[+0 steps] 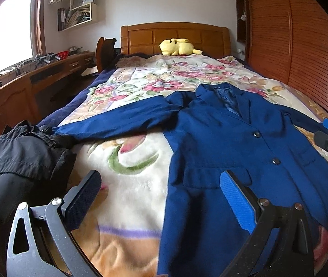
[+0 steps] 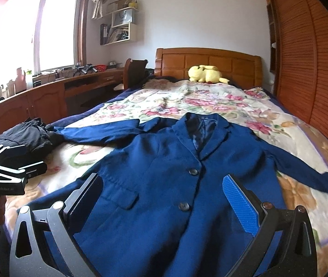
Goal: Fold large clothes
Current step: 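Move the left tool to the jacket's sleeve and grasp its cuff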
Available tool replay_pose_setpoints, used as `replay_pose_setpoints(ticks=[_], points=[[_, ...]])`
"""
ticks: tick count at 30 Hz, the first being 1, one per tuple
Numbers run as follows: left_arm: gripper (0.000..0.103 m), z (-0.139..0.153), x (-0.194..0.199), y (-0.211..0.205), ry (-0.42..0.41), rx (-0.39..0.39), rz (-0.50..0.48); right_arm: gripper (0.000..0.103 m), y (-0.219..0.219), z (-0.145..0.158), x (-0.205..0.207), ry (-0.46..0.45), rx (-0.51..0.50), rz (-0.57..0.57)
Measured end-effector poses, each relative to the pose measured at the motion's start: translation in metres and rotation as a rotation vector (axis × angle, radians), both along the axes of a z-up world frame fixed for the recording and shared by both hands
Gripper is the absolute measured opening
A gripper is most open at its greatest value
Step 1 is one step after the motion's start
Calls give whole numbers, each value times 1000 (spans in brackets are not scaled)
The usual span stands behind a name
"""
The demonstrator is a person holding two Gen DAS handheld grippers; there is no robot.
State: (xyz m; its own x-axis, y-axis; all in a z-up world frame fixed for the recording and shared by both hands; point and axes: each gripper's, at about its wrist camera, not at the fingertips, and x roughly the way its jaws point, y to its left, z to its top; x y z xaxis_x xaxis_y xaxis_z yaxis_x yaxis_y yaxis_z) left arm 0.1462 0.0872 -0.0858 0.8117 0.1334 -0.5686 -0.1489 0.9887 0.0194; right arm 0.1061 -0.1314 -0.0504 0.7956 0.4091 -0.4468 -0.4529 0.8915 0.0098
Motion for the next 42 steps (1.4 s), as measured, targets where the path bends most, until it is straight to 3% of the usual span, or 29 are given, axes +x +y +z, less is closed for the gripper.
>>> replay_pose_setpoints(ticks=[10, 17, 22, 34, 42], points=[[103, -2, 57, 26, 52, -16, -9, 103, 35, -23, 56, 36, -43, 58], [103, -11, 102, 57, 140, -43, -21, 103, 51, -68, 66, 106, -152, 78], [103, -29, 131, 75, 187, -41, -5, 103, 48, -59, 46, 52, -191, 84], [103, -75, 198, 125, 305, -103, 103, 103, 52, -60, 56, 91, -167, 82], [103, -85, 222, 155, 360, -246, 176, 103, 58, -59, 61, 100, -171, 86]])
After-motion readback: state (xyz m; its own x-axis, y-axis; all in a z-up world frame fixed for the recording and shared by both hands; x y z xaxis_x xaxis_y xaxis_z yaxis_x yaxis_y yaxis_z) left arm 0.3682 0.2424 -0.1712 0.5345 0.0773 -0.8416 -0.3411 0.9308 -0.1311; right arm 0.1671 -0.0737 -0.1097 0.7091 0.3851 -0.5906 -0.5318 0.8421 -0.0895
